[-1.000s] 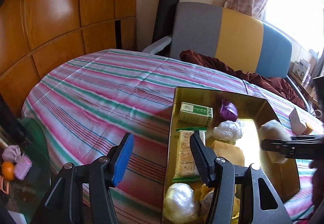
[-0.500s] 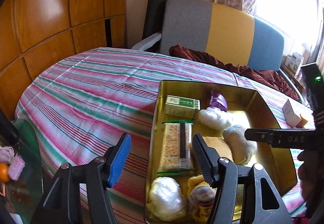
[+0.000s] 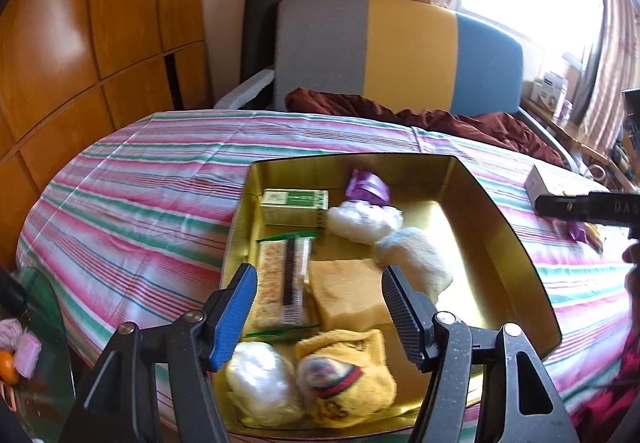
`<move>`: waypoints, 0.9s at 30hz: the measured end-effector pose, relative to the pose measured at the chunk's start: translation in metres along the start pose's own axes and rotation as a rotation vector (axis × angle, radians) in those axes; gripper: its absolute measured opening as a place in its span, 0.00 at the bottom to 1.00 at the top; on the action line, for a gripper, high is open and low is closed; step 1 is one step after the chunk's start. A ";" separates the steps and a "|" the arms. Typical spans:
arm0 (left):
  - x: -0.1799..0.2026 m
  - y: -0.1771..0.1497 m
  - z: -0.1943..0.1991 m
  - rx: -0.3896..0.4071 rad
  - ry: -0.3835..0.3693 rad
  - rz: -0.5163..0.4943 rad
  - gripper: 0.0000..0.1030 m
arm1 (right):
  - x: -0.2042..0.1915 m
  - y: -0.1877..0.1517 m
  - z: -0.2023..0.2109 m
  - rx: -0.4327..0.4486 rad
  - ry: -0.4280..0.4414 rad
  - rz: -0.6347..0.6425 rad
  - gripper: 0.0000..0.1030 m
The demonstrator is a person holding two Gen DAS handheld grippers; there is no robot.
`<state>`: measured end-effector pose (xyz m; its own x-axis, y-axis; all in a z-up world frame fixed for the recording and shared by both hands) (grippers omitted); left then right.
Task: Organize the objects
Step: 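Carry the knitted sock into the gold tray and open the right tool, then grasp the white box with the left tool while the right tool approaches the WEIDAN packet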
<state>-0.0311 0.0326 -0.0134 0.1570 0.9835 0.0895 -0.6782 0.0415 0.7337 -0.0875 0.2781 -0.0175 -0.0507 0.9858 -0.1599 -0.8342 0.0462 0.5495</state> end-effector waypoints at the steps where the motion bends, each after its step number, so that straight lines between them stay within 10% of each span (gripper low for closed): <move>1: 0.005 0.000 0.000 -0.003 -0.006 -0.011 0.64 | 0.012 0.001 0.003 0.003 -0.020 -0.013 0.68; 17: 0.083 0.007 -0.010 -0.030 -0.118 -0.162 0.64 | 0.272 0.009 0.033 0.096 -0.433 -0.437 0.68; 27: 0.164 0.024 -0.033 -0.082 -0.244 -0.250 0.65 | 0.331 -0.021 0.021 0.016 -0.390 -0.699 0.68</move>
<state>-0.0448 0.2008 -0.0033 0.4855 0.8706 0.0790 -0.6507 0.2996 0.6978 -0.0752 0.6070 -0.0647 0.6793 0.7127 -0.1749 -0.5937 0.6738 0.4399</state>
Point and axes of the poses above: each gripper's, at about its wrist camera, not at the fingertips, and z roughly against the way its jaws point, x to its right, y to its top, the point moved 4 cm from there along -z, roughly the way its jaws point, and after that the axes turned 6 degrees about -y, right-handed, at the moved point
